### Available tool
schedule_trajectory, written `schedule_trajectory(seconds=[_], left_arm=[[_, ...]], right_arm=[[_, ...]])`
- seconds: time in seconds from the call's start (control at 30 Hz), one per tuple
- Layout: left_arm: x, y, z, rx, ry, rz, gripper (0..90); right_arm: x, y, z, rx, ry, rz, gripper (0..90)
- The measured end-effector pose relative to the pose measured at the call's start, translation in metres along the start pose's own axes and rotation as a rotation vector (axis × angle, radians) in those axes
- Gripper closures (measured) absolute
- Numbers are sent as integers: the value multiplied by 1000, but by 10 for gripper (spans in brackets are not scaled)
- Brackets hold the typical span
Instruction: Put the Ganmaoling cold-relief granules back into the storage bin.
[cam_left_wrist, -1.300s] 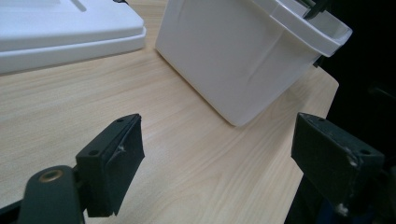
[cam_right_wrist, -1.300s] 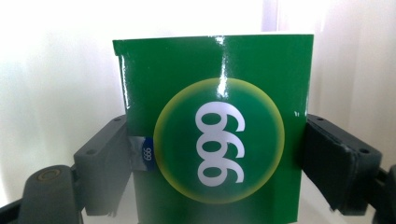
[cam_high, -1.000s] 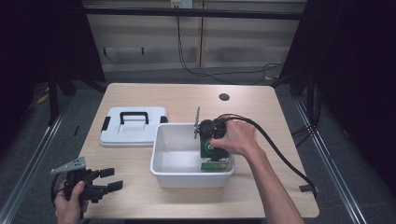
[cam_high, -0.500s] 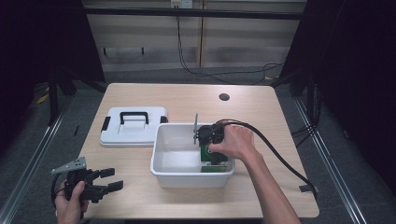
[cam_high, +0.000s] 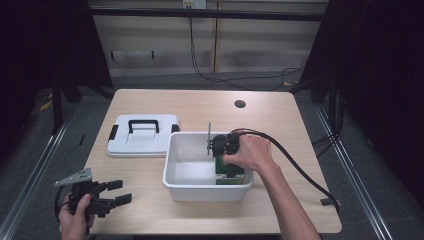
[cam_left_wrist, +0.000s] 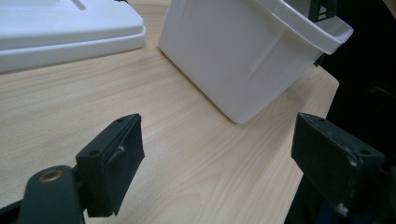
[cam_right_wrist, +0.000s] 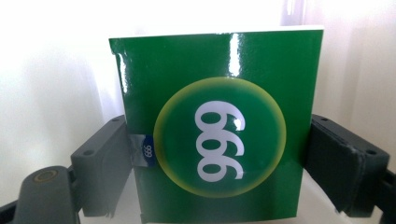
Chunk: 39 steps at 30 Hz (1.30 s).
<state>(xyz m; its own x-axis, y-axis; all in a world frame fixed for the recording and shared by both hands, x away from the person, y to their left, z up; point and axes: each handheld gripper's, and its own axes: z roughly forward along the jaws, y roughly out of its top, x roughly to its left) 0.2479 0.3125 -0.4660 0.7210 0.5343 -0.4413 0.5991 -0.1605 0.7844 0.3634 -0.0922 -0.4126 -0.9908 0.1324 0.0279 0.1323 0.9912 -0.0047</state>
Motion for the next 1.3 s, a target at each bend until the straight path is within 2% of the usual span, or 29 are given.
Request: schedule_trajectory(seconds=[0.2,0.57,0.6,0.7,0.73,0.8,0.87,0.9,1.07,1.1,1.3], left_arm=[[0,0,0,-1,-2,-1,170],[0,0,0,0,-2,0,170],[0,0,0,0,-2,0,170],[0,0,0,0,-2,-2,170],[0,0,0,2,-3,-2,170],[0,0,0,1,-1,-1,170],[0,0,0,2,-2,-1,170],[0,0,0,2,-1,-2,170],[0,0,0,1,-1,-1,170],[0,0,0,2,-1,-1,170],[0,0,0,1,-2,0,170]], right_arm=[[1,-1,0,19,-5,-9,133],[0,-9,-2,-27,1,-14,105],[1,-10,-5,-33,1,-1,105],[0,-12,-6,-56,1,-14,105],[1,-14,-10,-79,3,-2,104],[1,-15,-12,-88,6,2,105],[1,-20,-18,-143,21,-3,105],[1,-23,-21,-165,11,10,104],[2,-30,-27,-212,6,23,105],[3,-32,-30,-254,14,30,108],[5,-40,-32,-286,-3,55,111]])
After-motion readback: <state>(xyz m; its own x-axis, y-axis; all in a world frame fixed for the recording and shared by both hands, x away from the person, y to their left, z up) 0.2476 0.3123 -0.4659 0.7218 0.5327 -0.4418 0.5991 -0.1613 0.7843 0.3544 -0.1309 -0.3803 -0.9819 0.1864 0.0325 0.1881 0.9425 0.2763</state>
